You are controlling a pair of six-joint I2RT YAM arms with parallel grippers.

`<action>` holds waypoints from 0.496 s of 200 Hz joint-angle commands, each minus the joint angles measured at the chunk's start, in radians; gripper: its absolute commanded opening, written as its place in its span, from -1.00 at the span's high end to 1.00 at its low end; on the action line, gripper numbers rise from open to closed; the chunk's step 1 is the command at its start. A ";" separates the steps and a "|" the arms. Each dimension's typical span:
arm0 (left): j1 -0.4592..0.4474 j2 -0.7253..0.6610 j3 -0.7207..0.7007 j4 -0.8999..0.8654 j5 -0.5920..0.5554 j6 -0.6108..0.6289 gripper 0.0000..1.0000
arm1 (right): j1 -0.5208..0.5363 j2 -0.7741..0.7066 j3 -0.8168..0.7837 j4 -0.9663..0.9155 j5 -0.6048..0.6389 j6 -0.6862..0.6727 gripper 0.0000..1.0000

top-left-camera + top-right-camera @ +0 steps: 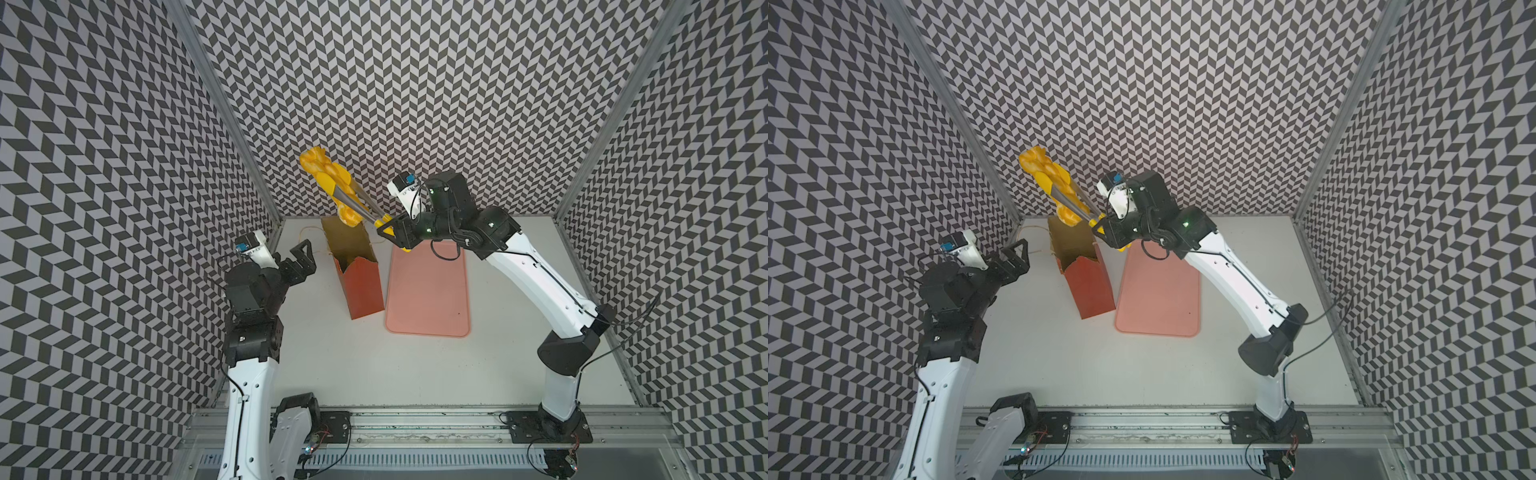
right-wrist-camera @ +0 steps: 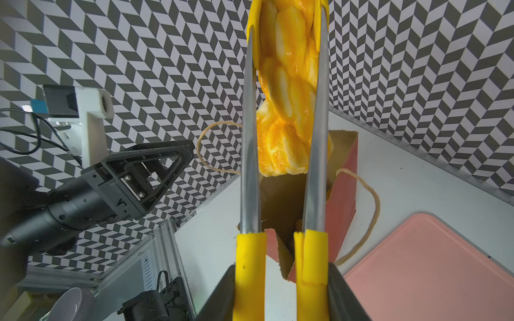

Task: Pack bread into a paper bag
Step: Place the fake bread in the paper bag.

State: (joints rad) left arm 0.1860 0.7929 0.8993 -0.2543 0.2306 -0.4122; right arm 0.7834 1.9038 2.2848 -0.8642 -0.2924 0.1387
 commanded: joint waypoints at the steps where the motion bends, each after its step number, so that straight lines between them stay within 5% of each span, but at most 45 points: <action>1: 0.008 -0.003 -0.008 0.028 0.012 -0.002 -0.95 | 0.016 0.014 0.001 0.078 -0.029 -0.010 0.62; 99: 0.020 -0.004 -0.012 0.032 0.023 -0.005 -0.95 | 0.027 -0.085 -0.292 0.209 -0.037 0.015 0.64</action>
State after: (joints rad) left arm 0.1974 0.7929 0.8989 -0.2535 0.2375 -0.4137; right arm 0.8036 1.9034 2.0621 -0.8066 -0.3088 0.1432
